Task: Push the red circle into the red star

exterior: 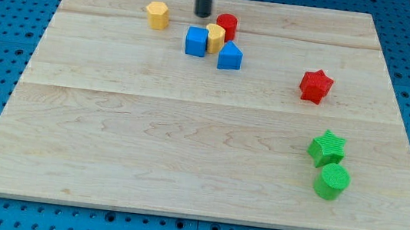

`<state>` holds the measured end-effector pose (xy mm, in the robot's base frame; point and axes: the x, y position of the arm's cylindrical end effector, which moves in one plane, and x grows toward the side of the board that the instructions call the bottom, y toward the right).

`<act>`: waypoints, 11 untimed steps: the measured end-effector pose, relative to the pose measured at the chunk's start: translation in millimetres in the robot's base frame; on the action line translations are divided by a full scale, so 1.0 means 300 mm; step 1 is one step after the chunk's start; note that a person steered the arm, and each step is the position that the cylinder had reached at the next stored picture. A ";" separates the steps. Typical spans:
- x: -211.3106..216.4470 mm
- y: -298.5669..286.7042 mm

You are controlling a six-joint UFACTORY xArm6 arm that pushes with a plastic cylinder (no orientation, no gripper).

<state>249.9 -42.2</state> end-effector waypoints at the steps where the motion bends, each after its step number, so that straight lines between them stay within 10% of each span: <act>1: 0.146 0.264; 4: -0.024 0.372; 11: 0.284 0.633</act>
